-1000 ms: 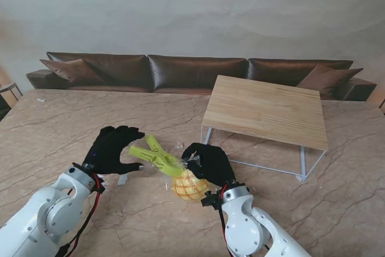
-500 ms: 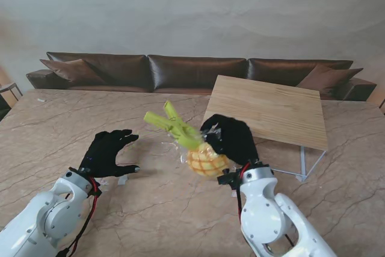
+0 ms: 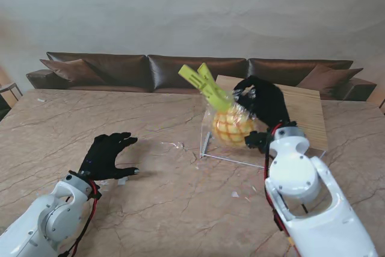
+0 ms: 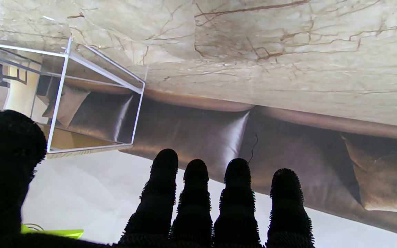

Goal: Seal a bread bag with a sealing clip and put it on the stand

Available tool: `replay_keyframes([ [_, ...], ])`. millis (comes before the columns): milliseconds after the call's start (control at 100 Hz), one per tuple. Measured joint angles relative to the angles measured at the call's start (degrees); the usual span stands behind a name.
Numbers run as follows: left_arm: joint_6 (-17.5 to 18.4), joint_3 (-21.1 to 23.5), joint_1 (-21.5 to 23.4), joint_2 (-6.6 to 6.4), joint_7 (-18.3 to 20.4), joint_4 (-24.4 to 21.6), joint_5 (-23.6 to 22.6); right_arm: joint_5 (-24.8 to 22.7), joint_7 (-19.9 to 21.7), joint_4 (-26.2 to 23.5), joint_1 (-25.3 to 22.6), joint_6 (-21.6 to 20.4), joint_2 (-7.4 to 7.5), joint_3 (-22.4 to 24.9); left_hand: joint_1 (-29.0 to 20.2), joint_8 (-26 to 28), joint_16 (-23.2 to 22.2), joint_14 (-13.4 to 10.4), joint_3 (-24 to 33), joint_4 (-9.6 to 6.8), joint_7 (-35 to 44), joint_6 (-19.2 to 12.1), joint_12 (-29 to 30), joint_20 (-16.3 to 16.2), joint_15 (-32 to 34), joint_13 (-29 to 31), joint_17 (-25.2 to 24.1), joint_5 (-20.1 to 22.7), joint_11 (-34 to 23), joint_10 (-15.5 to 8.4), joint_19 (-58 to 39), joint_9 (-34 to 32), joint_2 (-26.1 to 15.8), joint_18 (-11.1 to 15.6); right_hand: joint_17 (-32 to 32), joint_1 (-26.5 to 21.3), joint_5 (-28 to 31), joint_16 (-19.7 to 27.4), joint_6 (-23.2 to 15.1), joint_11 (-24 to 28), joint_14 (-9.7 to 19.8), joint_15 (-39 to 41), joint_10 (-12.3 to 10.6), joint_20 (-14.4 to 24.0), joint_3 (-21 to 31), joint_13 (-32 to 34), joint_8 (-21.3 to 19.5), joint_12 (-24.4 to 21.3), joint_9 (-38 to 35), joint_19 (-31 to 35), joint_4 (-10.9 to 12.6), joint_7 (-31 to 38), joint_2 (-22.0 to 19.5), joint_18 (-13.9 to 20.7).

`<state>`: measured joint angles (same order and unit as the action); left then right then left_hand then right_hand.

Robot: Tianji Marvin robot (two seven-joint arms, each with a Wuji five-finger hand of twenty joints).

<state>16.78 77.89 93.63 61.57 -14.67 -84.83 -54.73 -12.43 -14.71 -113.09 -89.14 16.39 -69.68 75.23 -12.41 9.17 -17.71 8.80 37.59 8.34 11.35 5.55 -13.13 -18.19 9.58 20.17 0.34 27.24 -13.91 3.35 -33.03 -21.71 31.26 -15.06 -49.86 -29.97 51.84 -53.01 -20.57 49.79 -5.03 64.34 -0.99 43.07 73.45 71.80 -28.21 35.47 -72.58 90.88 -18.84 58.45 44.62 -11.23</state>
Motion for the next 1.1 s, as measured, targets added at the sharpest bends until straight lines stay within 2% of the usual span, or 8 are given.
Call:
replay_keyframes([
  [120,-0.02,-0.18,-0.20,0.00,0.00,0.61,0.00,3.91,0.60,0.02,1.95,3.16,-0.18,1.77,0.00,0.02,0.01,0.00,0.00,0.00,0.00,0.00,0.00,0.00,0.00,0.00,-0.01,0.00,0.00,0.00,0.00,0.00,0.00,0.00,0.00,-0.59,0.00,0.00,0.00,0.00,-0.01,-0.05,0.00,0.00,-0.68,0.00,0.00,0.06,1.08,0.00,0.07,0.00,-0.03,0.00],
  [390,-0.05,-0.16,-0.32,-0.01,-0.17,1.35,-0.27,7.90,1.02,3.73,5.16,7.72,-0.96,5.06,-1.31,0.10,0.04,0.00,-0.92,-0.17,0.00,0.00,0.01,0.00,0.00,0.00,-0.24,0.00,0.00,0.00,0.00,-0.01,-1.30,0.00,0.40,-1.17,0.00,-0.26,0.00,0.00,-0.02,-0.47,0.00,0.00,-0.89,-0.56,0.00,0.13,1.38,0.00,0.10,0.00,-0.09,0.00],
  [420,-0.05,-0.15,-0.34,-0.02,-0.17,1.41,-0.32,8.84,1.03,4.46,5.44,8.11,-1.03,5.37,-1.33,0.11,0.04,0.00,-0.69,-1.12,0.00,0.00,0.01,0.00,0.00,0.00,-0.26,0.00,0.00,0.00,0.00,-0.01,-1.32,0.00,0.45,-1.17,0.00,-0.27,0.00,0.00,-0.02,-0.47,0.00,0.00,-0.89,-0.57,0.00,0.13,1.39,0.00,0.10,0.00,-0.09,0.00],
  [490,-0.01,-0.15,-0.37,-0.04,-0.11,1.45,-0.34,10.57,1.02,6.27,6.09,9.43,-1.25,6.06,-1.37,0.14,0.05,0.00,-0.69,-1.12,0.00,0.00,0.01,0.00,0.00,0.00,-0.26,0.00,0.00,0.00,0.00,-0.01,-1.32,0.00,0.47,-1.17,0.00,-0.28,0.00,0.00,-0.02,-0.49,0.08,0.01,-1.07,-0.57,0.01,0.13,1.40,0.00,0.10,0.00,-0.12,0.00],
  [760,0.02,-0.53,-0.59,-0.07,-0.10,1.81,-0.37,11.55,0.44,13.21,8.27,13.84,-2.15,8.00,-1.45,0.79,0.07,0.00,-1.34,-1.12,0.00,0.00,0.01,0.00,0.00,0.00,-0.34,0.00,0.00,0.00,0.00,-0.02,-1.92,0.00,0.55,-1.18,-0.15,-0.28,-0.03,0.00,-0.03,-0.67,0.14,0.04,-1.42,-0.62,2.56,-0.11,1.40,0.00,0.11,-0.60,-1.43,0.00],
  [980,0.20,-0.66,-0.64,-0.12,0.25,2.02,-0.47,11.21,0.46,19.29,9.72,14.34,-2.39,9.70,-2.04,0.82,0.16,0.00,-1.48,-1.16,0.47,0.00,0.01,0.01,0.00,0.00,-0.38,0.00,0.00,0.00,0.01,-0.03,-2.51,0.00,2.06,-1.18,-0.16,-0.23,-0.03,0.00,-0.54,-1.97,0.16,0.04,-1.42,-1.50,3.66,-0.71,1.50,0.00,0.11,-0.62,-1.45,0.00],
  [1020,0.21,-0.66,-0.64,-0.13,0.30,2.02,-0.52,11.22,0.46,20.04,9.92,14.35,-2.40,10.02,-2.04,0.82,0.17,0.00,-1.48,-1.16,0.48,0.00,0.01,0.01,0.00,0.00,-0.38,0.00,0.00,0.00,0.01,-0.03,-2.52,0.00,1.57,-1.19,-0.16,-0.23,-0.03,0.00,-0.43,-1.99,0.34,0.05,-1.42,-1.66,3.66,-0.73,2.07,0.00,0.11,-0.61,-1.46,2.69],
  [1100,0.21,-0.66,-0.65,-0.13,0.30,2.02,-0.58,11.23,0.44,20.65,10.29,14.26,-2.40,10.61,-2.17,0.82,0.17,0.00,-1.91,-1.16,0.49,0.00,0.01,0.01,0.00,0.00,-0.38,0.00,0.00,0.00,0.03,-0.03,-3.04,0.00,2.22,-1.19,-0.16,-0.12,-0.03,0.00,-0.42,-2.00,0.34,0.06,-1.42,-2.05,3.72,-0.76,2.21,0.00,0.11,-0.61,-1.47,2.12],
])
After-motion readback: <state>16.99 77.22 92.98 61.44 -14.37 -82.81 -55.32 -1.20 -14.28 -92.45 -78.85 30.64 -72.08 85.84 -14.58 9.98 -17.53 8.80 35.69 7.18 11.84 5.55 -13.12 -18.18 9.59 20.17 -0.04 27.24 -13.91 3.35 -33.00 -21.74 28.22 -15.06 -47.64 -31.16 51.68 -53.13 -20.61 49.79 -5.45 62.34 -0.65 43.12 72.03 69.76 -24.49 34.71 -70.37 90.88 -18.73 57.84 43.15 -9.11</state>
